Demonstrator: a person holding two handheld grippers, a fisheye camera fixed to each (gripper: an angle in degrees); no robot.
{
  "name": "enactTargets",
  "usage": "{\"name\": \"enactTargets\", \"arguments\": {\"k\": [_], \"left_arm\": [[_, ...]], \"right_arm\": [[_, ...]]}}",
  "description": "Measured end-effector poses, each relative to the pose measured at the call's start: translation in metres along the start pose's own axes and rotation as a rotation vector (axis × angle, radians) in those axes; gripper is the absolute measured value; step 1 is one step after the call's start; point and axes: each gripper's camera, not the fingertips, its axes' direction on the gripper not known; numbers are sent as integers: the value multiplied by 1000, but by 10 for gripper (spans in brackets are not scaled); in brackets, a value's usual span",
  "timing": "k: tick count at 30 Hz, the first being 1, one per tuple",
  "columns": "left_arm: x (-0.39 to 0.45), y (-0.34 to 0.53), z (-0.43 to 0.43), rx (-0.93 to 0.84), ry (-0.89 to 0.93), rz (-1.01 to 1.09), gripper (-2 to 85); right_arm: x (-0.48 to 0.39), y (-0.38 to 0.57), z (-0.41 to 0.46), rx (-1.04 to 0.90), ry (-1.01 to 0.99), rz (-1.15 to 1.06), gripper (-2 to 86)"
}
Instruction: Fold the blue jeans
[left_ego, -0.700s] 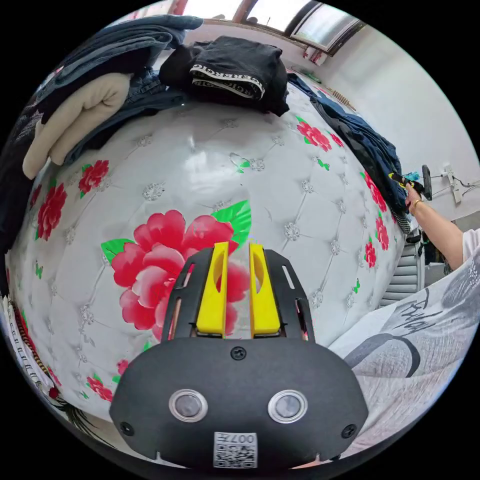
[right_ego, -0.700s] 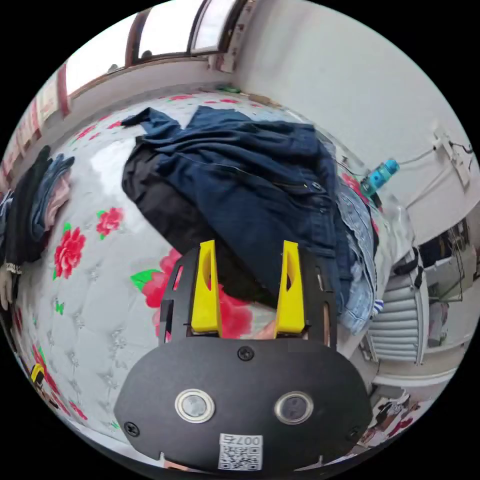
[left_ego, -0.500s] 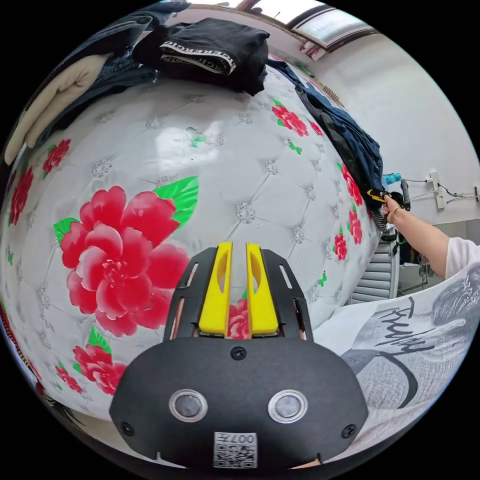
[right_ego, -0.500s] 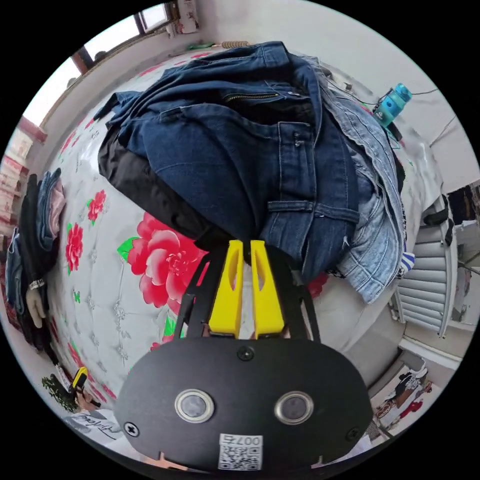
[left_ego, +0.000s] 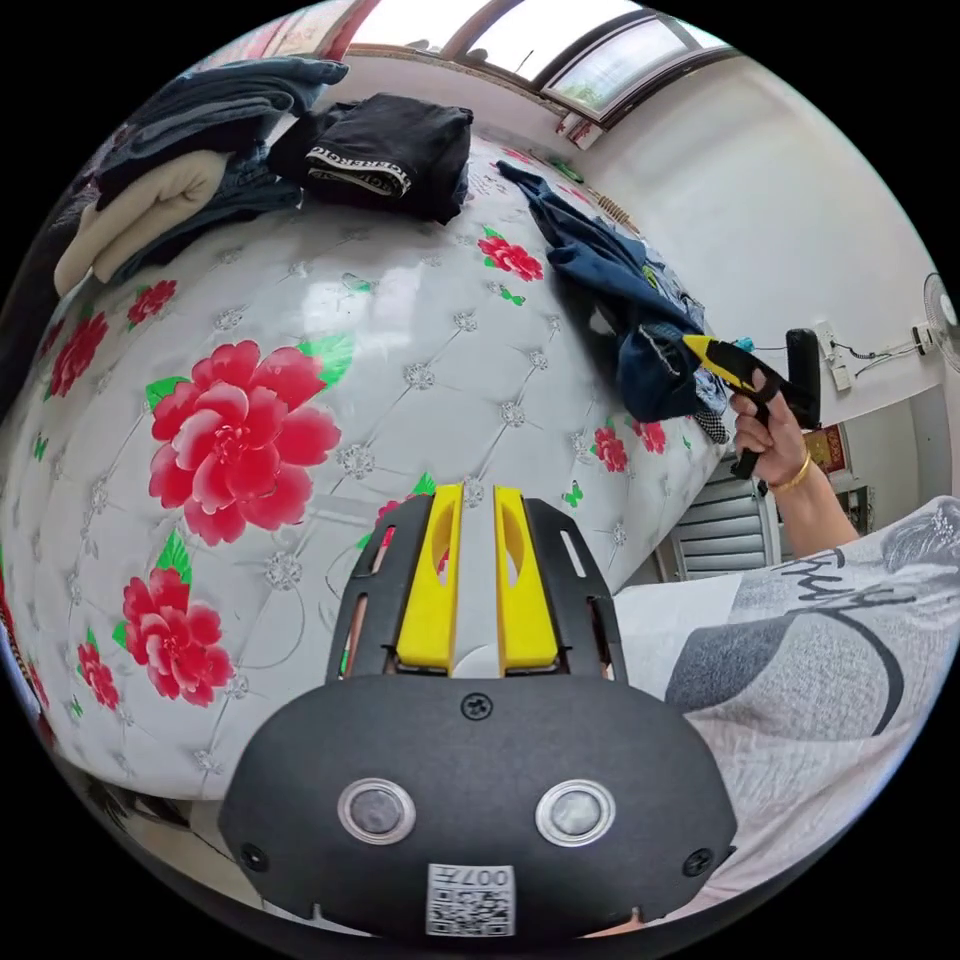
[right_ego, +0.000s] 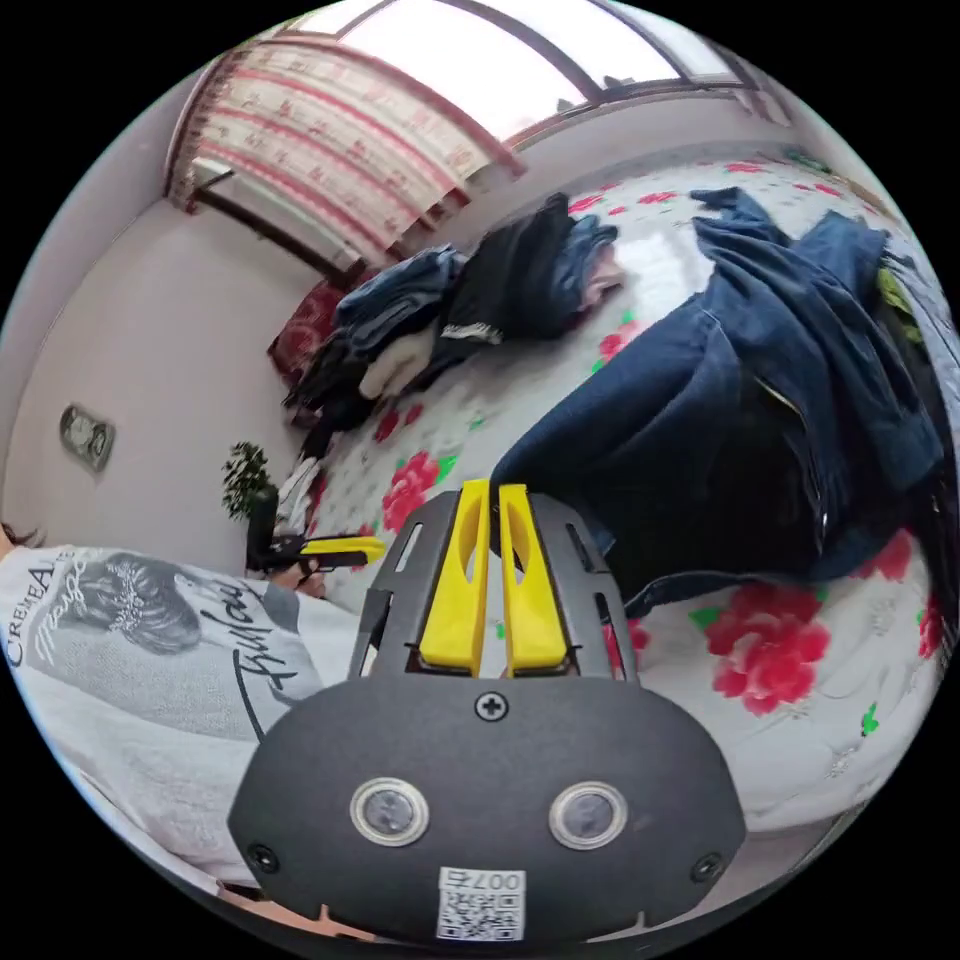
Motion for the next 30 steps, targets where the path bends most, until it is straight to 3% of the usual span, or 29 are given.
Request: {"name": "enactTargets", "arguments": {"k": [5, 8, 10, 14, 18, 21, 26, 30], "left_arm": [[-7, 56, -32, 94, -59, -108, 57], [-17, 84, -49, 145, -93, -202, 56], [-14, 99, -57, 178, -136, -217, 55], [16, 115, -56, 173, -274, -145, 39], [50, 114, -45, 185, -283, -60, 33], [76, 102, -28, 142, -295, 49, 40], [73, 68, 37, -162, -329, 99, 86], [61, 55, 65, -260, -354, 160, 61]], "right_arm": [[-108, 6, 119, -300, -269, -282, 12], [-129, 5, 129, -422, -116, -407, 31], [-112, 7, 109, -338, -30, -370, 42], [-34, 28, 60, -193, 144, -90, 68], [23, 66, 35, -199, 221, 128, 93], [32, 76, 39, -237, 239, 148, 102], [40, 72, 81, -366, 207, 152, 95], [24, 59, 94, -419, 384, 59, 40]]}}
